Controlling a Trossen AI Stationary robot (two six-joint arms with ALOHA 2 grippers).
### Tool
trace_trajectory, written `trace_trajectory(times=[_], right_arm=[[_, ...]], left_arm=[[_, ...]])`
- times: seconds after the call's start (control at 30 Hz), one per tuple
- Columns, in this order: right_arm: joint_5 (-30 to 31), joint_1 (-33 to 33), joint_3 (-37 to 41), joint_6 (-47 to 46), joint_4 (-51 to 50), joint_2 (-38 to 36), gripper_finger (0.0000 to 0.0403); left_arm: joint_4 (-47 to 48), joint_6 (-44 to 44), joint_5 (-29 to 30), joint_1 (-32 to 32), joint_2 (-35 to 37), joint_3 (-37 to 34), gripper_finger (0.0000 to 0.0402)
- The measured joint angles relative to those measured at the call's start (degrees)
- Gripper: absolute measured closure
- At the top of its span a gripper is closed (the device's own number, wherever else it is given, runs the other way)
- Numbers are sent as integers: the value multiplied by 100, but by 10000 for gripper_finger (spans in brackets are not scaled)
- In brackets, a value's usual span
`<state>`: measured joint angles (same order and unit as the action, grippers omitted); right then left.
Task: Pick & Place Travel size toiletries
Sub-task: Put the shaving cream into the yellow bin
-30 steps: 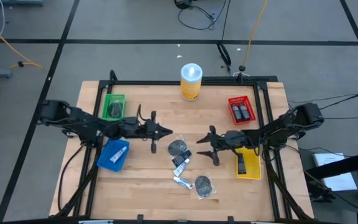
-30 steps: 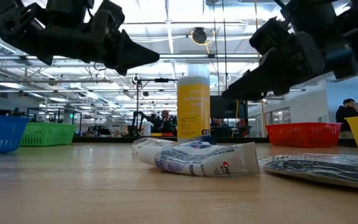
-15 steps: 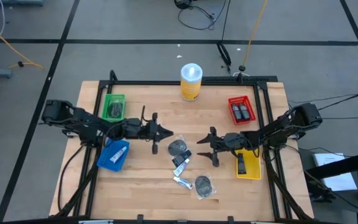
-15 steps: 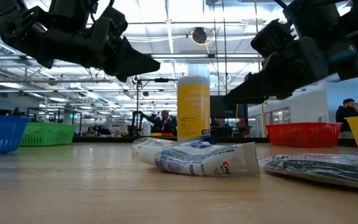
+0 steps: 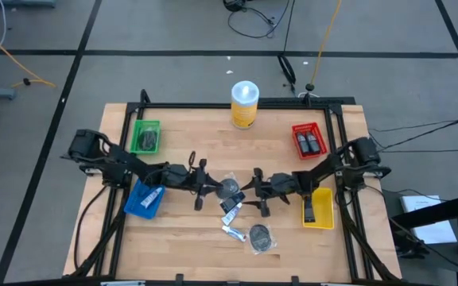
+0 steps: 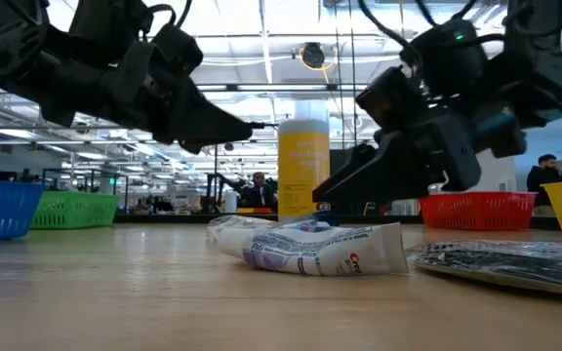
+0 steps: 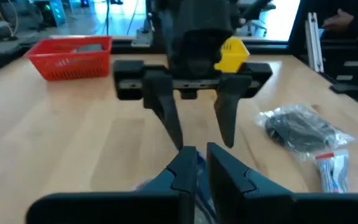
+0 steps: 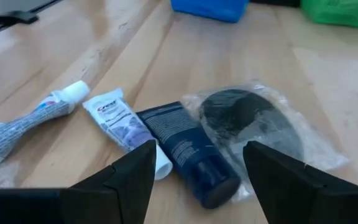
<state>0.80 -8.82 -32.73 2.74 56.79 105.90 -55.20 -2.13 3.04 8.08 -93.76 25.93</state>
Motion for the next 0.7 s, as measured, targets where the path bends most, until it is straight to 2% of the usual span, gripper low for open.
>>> trace_trajectory(times=[0.1,0.37,0.7], right_arm=[[-502,209,-92,-2,-48,65,172],[-1304,642,-114,104,-329,86,188],[-1450,686,-124,263,-355,86,211]], left_arm=[[-246,24,2,36,-235,98,344],[-182,-152,-5,38,-621,363,317],[-185,-99,4,22,-754,572,316]])
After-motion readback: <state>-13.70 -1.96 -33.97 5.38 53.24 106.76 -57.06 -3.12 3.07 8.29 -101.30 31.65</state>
